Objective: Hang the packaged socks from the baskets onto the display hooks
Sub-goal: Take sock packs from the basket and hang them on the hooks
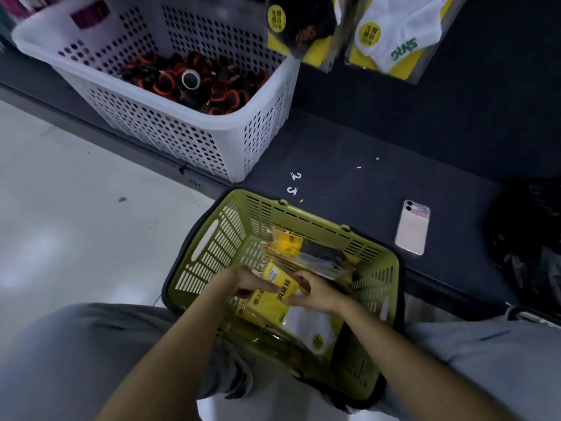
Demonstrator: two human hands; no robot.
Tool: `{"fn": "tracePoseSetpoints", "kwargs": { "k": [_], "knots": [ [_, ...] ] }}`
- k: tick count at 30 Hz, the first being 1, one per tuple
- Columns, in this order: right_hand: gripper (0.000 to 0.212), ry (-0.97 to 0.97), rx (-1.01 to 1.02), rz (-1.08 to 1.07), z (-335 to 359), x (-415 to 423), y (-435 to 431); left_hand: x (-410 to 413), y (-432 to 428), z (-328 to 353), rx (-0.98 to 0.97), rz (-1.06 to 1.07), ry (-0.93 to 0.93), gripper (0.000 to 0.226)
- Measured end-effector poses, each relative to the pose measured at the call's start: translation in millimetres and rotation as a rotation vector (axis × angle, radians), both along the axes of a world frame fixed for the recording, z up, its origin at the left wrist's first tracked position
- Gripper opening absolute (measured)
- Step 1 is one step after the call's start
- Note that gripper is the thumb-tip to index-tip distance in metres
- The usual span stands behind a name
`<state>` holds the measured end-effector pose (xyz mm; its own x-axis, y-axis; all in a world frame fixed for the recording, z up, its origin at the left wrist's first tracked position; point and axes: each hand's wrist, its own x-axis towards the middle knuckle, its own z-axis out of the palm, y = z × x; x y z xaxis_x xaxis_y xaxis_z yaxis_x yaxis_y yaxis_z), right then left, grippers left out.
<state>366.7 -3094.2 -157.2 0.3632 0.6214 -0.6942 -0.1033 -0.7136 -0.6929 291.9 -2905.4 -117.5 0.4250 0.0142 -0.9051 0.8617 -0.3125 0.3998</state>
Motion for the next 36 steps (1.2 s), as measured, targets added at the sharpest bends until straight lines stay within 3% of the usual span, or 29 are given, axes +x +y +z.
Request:
{"fn": "tracePoseSetpoints", "kwargs": {
  "k": [3, 5, 9, 11, 13, 15, 20, 25, 28, 32, 36],
  "knots": [
    [0.076, -0.004, 0.12, -0.046, 29.8, 10.0, 5.8, 9.5, 14.6, 47.2, 0.029, -0.003, -0.03, 0.097],
    [0.061, -0.046, 0.21, -0.115, 54.5, 17.9, 11.7, 12.1, 25.4, 81.0, -0.019, 0.081, -0.15, 0.097],
    [0.028, -0.144, 0.413, -0.239, 127.6, 32.8, 27.4, 11.9, 33.8, 141.5, -0.175, 0.338, -0.468, 0.073],
    [0.022, -0.216, 0.497, -0.312, 164.7, 39.8, 27.9, 12.7, 33.1, 167.3, -0.241, 0.459, -0.635, 0.067],
    [0.023, -0.246, 0.578, -0.419, 196.7, 45.4, 23.4, 14.2, 30.3, 184.9, -0.358, 0.553, -0.767, 0.08],
    [0.021, -0.246, 0.636, -0.506, 224.2, 48.6, 18.6, 16.2, 17.6, 195.2, -0.464, 0.496, -0.82, 0.086],
    [0.033, -0.294, 0.761, -0.587, 272.9, 49.7, 8.5, 29.4, -15.4, 217.7, -0.348, 0.47, -0.928, 0.055],
    [0.048, -0.337, 0.891, -0.705, 295.1, 57.6, -4.4, 44.7, -26.0, 246.0, -0.129, 0.438, -1.042, 0.063],
    [0.038, -0.396, 0.938, -0.779, 304.3, 67.7, -10.1, 52.1, -25.7, 256.7, -0.119, 0.466, -1.106, 0.032],
    [0.012, -0.473, 0.959, -0.908, 323.7, 96.0, -17.5, 61.7, -9.9, 274.5, -0.14, 0.579, -1.215, 0.029],
    [0.01, -0.598, 1.005, -0.971, 355.1, 129.0, -16.4, 72.5, 14.9, 295.4, 0.011, 0.668, -1.277, 0.016]
  ]
}}
